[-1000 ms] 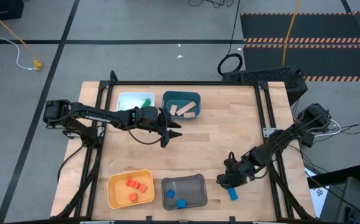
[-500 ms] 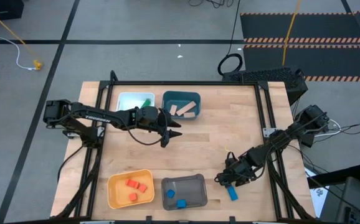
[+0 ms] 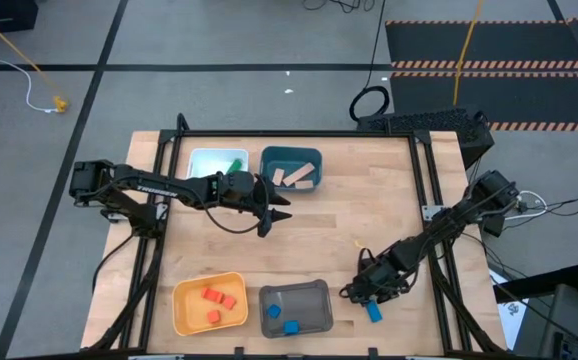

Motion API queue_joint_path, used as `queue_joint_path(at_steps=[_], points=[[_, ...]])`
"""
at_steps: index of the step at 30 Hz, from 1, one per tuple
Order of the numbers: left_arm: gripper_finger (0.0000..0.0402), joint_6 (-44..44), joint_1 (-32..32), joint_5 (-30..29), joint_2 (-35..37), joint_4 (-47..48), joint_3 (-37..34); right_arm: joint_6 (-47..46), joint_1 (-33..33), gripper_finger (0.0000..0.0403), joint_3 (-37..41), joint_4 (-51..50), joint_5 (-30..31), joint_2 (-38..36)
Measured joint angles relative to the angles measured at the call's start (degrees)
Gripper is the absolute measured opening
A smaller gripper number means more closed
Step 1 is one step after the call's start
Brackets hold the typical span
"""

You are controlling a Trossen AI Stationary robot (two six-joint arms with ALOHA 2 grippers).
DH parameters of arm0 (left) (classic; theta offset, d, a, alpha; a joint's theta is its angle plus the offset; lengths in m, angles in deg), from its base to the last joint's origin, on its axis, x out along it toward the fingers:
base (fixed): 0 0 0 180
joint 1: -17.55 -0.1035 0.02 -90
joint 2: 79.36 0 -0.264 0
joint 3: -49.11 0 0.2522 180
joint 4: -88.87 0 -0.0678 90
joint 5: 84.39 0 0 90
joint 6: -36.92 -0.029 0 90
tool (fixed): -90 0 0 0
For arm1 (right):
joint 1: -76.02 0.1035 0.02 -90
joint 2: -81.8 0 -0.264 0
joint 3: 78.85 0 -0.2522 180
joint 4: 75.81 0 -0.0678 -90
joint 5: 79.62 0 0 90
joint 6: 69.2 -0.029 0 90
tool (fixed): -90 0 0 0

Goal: Sort & place blocks by color
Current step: Put the blue block into the black bin

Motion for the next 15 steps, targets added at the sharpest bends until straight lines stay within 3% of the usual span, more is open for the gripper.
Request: queue_joint_path(at_steps=[5,15], points=[[0.0200,0.2,0.0,0.0,0.0,0.8,0.0,1.2,0.0,0.0221,-1.2,-3.2,-1.4,2.8],[0.0200,0.1,0.0,0.0,0.0,2.3,0.0,2.7,-0.1,0.0114,-1.3,-6.3,-2.6,4.2]])
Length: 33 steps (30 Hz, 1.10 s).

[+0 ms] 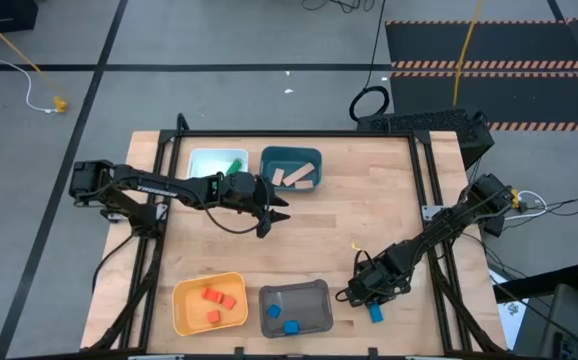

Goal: Sort & place blocks by color
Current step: Put the blue block into the black bin

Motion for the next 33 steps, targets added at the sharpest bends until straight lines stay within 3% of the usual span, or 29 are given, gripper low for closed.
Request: queue_joint_path(at_steps=[5,10,20,27,33], points=[[0.0200,-0.1,0.0,0.0,0.0,-0.1,0.0,3.1,-0.2,0.0112,0.1,-0.1,1.1,-0.9],[0.0200,0.0,0.0,0.0,0.0,-0.1,0.0,4.5,-1.3,0.0112,0.1,-0.2,7.3,-4.8],[0.0200,1.0,0.0,0.0,0.0,-0.2,0.0,13.4,-4.8,0.0111,0.3,-2.8,31.5,-9.9],[0.0200,1.9,0.1,0.1,0.0,-0.1,0.0,28.1,-9.1,0.0111,0.3,-0.9,48.5,-10.3],[0.0200,3.8,0.1,0.1,0.0,0.0,0.0,41.4,-12.4,0.0112,0.3,7.3,58.3,-10.4]])
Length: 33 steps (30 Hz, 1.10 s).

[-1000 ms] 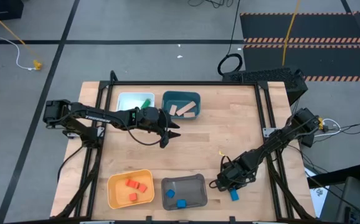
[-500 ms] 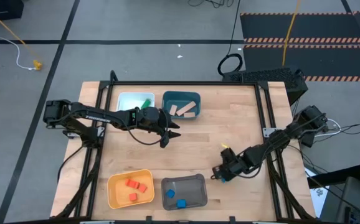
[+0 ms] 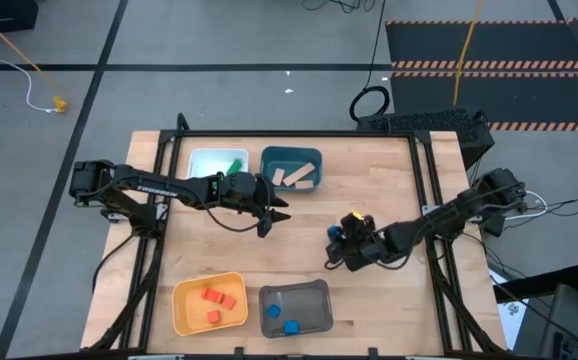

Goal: Sort & place blocks by color
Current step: Put the blue block into the black bin

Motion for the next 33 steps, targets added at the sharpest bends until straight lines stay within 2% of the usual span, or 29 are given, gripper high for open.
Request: queue_joint_path(at_steps=[8,15,22,27,33], points=[[0.0200,0.8,0.0,0.0,0.0,0.0,0.0,22.0,-2.0,0.0111,0.0,23.9,0.4,0.0],[0.0200,0.6,0.0,0.0,0.0,0.4,0.0,31.9,-1.3,0.0111,0.0,41.4,-10.4,-0.1],[0.0200,0.6,0.0,0.0,0.0,0.4,0.0,35.3,1.5,0.0111,-0.1,45.7,-19.1,-0.1],[0.0200,0.8,0.0,0.0,0.0,0.3,0.0,37.2,4.3,0.0111,-0.1,46.2,-21.8,-0.1],[0.0200,0.8,0.0,0.0,0.0,0.1,0.0,38.6,6.7,0.0112,-0.2,49.8,-21.9,3.1]])
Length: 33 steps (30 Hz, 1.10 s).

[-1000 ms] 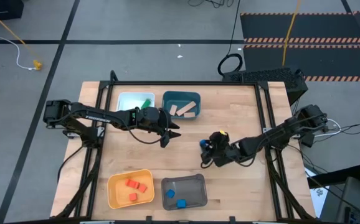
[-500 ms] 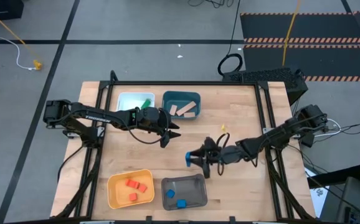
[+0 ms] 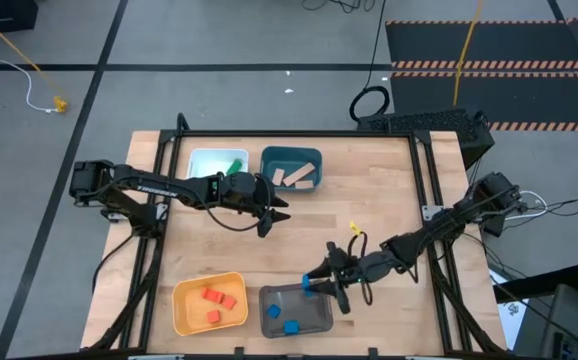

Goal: Sort & place blocks by color
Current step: Put the blue block into the black bin, then return to Home Position

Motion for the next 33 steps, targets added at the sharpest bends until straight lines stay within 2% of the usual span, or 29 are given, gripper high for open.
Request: queue_joint_path(at_steps=[5,11,15,27,33], points=[[0.0200,0.4,0.0,0.0,0.0,-0.4,0.0,-0.1,0.2,0.0112,0.0,3.6,-0.2,4.5],[0.0200,1.4,0.0,0.0,0.0,-0.2,0.0,-0.5,0.1,0.0112,0.0,9.8,-7.2,9.7],[0.0200,1.7,0.0,0.0,0.0,-0.2,0.0,-1.7,0.5,0.0118,0.0,11.8,-7.7,11.7],[0.0200,3.4,0.0,0.0,0.2,-0.1,0.0,-5.6,0.9,0.0209,0.0,12.2,-7.6,11.9],[0.0200,1.1,0.0,0.0,6.0,1.4,0.0,-4.1,-0.1,0.0230,0.0,7.1,-12.0,7.6]])
